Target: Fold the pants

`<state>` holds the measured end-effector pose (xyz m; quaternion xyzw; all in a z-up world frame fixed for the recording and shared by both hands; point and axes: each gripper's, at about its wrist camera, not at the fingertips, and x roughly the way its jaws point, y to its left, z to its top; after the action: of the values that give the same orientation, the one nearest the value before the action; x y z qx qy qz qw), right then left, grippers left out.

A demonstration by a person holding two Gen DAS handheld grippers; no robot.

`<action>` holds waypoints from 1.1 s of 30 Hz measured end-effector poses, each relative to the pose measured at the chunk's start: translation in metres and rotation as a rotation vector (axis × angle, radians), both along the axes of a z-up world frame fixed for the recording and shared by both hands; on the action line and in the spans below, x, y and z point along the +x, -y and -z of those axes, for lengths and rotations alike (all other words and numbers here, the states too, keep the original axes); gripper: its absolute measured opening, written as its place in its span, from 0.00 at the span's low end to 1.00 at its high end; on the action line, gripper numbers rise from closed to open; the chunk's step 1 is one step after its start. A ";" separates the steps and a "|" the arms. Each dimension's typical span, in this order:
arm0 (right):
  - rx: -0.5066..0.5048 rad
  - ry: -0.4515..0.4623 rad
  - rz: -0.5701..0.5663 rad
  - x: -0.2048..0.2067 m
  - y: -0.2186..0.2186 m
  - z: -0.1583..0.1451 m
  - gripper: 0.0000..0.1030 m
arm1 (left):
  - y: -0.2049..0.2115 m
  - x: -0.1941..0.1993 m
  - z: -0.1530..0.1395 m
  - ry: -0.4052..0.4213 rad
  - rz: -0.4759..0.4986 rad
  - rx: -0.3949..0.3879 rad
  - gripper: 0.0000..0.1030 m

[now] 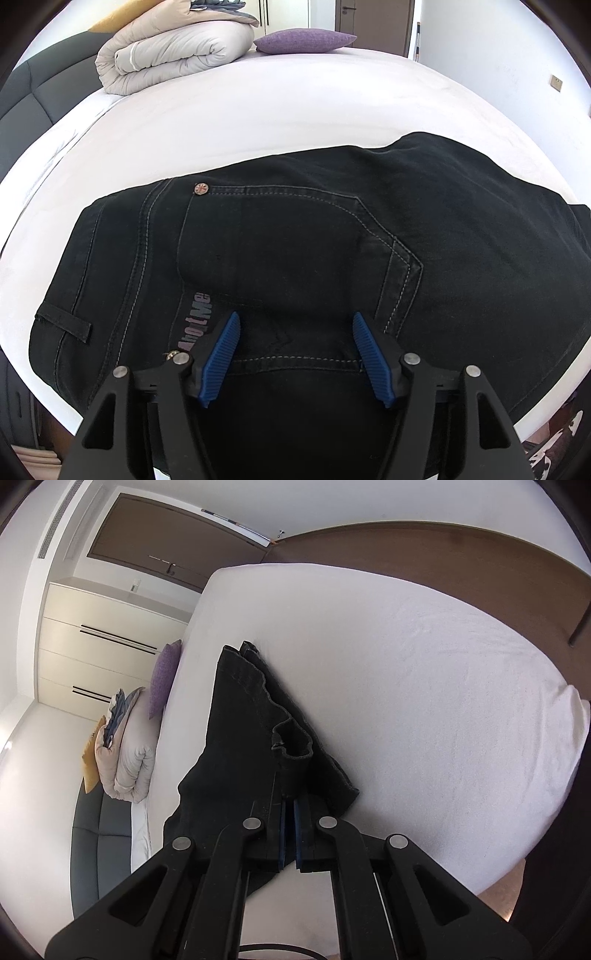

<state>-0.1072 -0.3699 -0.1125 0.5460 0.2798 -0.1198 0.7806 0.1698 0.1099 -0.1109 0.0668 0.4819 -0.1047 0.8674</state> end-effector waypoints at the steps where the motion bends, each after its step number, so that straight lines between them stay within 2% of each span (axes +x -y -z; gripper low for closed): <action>1: 0.000 -0.001 0.000 -0.001 0.000 0.000 0.01 | 0.000 0.000 0.000 0.002 -0.002 0.000 0.65; 12: -0.003 -0.010 0.003 0.001 -0.006 0.006 0.01 | -0.004 -0.012 0.006 0.045 -0.011 -0.017 0.66; 25: -0.018 -0.020 0.008 -0.001 -0.010 0.007 0.01 | -0.009 -0.017 0.007 0.054 -0.005 -0.023 0.66; 33: -0.006 0.007 0.005 -0.001 -0.009 0.009 0.00 | -0.007 -0.024 0.005 0.069 -0.025 -0.027 0.67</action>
<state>-0.1082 -0.3613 -0.1212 0.5446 0.2755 -0.1207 0.7829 0.1462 0.1172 -0.1161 0.0527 0.4510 -0.0982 0.8855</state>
